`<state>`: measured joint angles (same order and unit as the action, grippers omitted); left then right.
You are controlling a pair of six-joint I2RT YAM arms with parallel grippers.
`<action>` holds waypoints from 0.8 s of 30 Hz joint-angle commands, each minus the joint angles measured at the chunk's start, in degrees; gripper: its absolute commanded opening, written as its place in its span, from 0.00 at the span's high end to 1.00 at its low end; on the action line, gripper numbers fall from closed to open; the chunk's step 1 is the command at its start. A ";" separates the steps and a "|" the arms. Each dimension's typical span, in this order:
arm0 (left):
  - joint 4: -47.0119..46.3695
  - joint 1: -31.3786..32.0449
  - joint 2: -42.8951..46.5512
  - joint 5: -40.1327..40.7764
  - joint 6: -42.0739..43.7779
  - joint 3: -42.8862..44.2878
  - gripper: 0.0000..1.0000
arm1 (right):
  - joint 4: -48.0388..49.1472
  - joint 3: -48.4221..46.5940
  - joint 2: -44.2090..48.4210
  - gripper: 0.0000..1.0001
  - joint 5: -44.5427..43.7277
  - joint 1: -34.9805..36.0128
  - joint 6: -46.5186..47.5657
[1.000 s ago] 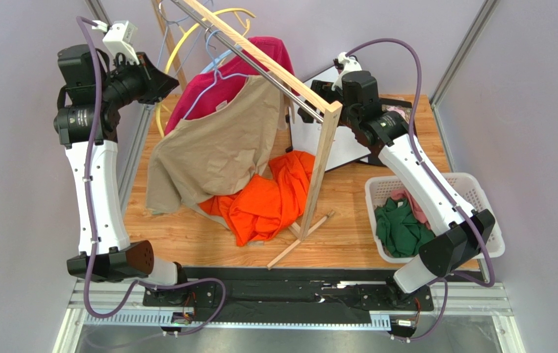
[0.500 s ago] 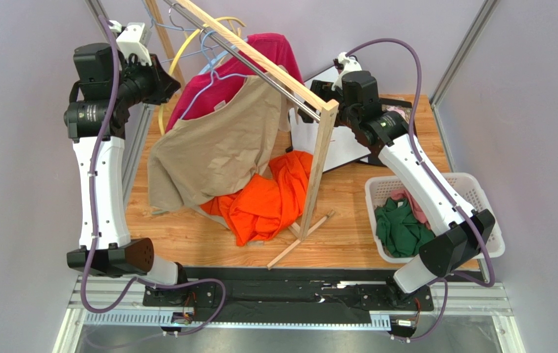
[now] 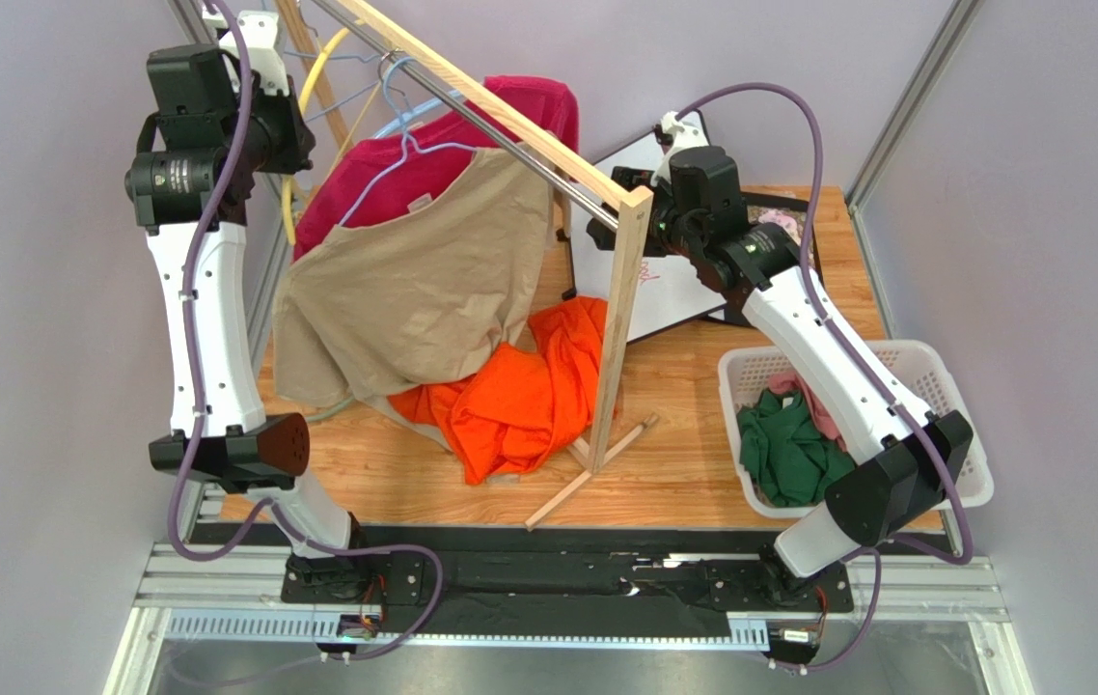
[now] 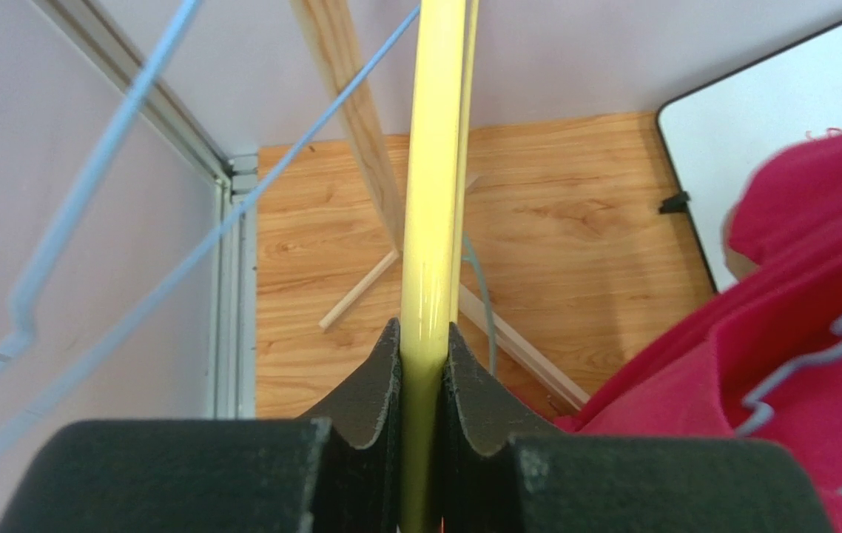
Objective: Remove the t-shirt from the hanger
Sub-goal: Hang the hanger back to the clothesline with the left arm, then place the tshirt into the basket
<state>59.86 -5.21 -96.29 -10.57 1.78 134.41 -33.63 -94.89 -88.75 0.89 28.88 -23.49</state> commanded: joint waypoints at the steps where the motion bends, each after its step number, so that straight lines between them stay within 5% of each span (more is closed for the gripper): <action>1: 4.75 -0.50 0.74 7.57 -0.20 -0.28 0.92 | 0.58 3.13 3.14 0.25 -0.71 0.38 0.55; 4: 2.47 -0.50 4.61 9.77 -1.43 -4.76 0.69 | -2.31 4.63 3.23 0.23 -0.79 1.43 0.19; 9: -1.32 -0.50 12.34 9.69 -3.71 -12.23 0.49 | -4.43 10.77 4.20 0.17 -3.17 4.68 1.60; 10: -1.23 -0.50 14.53 9.25 -3.98 -12.68 0.32 | -3.73 14.17 4.55 0.16 -2.39 4.95 1.77; 16: -1.84 -0.50 26.99 3.64 -7.05 -19.79 0.16 | 1.10 22.72 4.38 0.12 1.92 7.94 1.87; 24: -10.02 -0.41 46.88 -13.41 -15.31 -39.20 0.16 | 8.04 29.93 0.33 0.10 4.22 8.47 1.25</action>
<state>54.48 -5.69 -54.35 -13.63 -8.14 100.42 -32.38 -66.61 -87.29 4.10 36.91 -22.44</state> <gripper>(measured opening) 0.850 0.897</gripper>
